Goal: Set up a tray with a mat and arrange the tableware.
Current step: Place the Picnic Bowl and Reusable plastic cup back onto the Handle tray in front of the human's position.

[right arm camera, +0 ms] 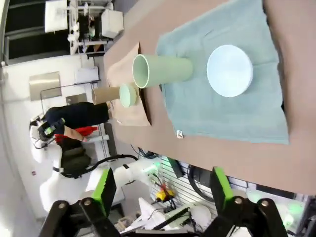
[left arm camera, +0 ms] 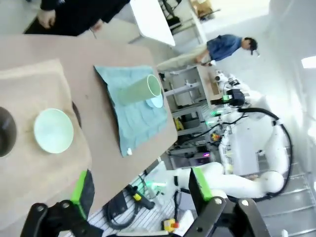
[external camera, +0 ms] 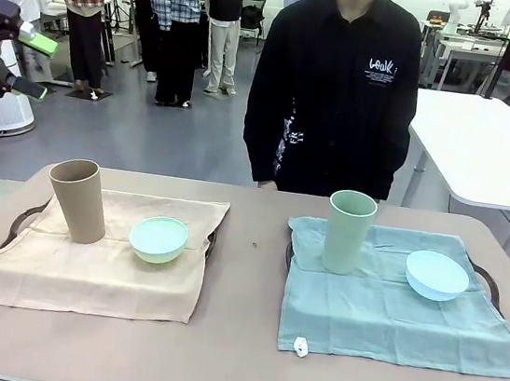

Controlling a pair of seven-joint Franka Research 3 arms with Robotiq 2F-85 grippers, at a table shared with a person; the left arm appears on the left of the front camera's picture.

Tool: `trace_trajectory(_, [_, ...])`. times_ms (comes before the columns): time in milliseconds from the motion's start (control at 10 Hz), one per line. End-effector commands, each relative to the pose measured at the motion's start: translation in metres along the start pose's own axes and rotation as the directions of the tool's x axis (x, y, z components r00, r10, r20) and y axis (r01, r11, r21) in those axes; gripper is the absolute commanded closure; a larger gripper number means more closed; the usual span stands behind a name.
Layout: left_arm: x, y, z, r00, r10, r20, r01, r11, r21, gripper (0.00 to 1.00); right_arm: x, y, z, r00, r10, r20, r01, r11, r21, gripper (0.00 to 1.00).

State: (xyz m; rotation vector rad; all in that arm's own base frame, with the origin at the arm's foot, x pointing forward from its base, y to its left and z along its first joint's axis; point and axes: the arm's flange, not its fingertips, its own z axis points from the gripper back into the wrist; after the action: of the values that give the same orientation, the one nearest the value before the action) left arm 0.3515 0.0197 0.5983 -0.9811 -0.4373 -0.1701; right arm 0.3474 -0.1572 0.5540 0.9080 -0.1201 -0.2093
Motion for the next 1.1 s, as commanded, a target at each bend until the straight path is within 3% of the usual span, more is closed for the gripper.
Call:
trace_trajectory(0, [-0.005,0.013,0.003,1.0,0.028,0.001,-0.028,0.999,-0.035,0.0,0.002,-0.01,0.002,1.0,-0.025,0.006,0.024,1.0,0.016,0.0])
trace_trajectory(100, [0.004,0.025,0.012,0.988,0.147,0.041,-0.137,0.972,-0.193,0.0,0.005,-0.02,0.008,0.989,-0.114,-0.094,0.138,0.939,0.316,0.0])
trace_trajectory(200, [0.002,0.056,0.029,0.948,0.296,0.116,-0.253,0.923,-0.292,0.0,0.003,-0.038,0.015,0.974,-0.149,-0.169,0.214,0.847,0.486,0.0])
trace_trajectory(300, [-0.005,0.086,0.048,0.874,0.42,0.244,-0.316,0.873,-0.372,0.0,0.001,-0.058,0.025,0.972,-0.196,-0.131,0.236,0.784,0.574,0.0])
trace_trajectory(400, [-0.012,0.106,0.056,0.821,0.492,0.289,-0.365,0.842,-0.396,0.0,-0.001,-0.073,0.03,0.968,-0.232,-0.094,0.24,0.755,0.609,0.0])
trace_trajectory(600, [-0.018,0.131,0.065,0.764,0.6,0.236,-0.545,0.796,-0.261,0.0,-0.006,-0.081,0.025,0.964,-0.243,-0.109,0.262,0.792,0.551,0.0])
trace_trajectory(700, [-0.015,0.13,0.067,0.783,0.583,0.216,-0.553,0.812,-0.187,0.0,-0.004,-0.081,0.02,0.966,-0.232,-0.119,0.26,0.829,0.496,0.0])
trace_trajectory(800, [-0.024,0.147,0.076,0.79,0.556,0.258,-0.472,0.82,-0.324,0.0,-0.009,-0.094,0.034,0.965,-0.243,-0.101,0.256,0.777,0.575,0.0])
trace_trajectory(1000, [-0.024,0.147,0.076,0.79,0.556,0.258,-0.472,0.82,-0.324,0.0,-0.009,-0.094,0.034,0.965,-0.243,-0.101,0.256,0.777,0.575,0.0])
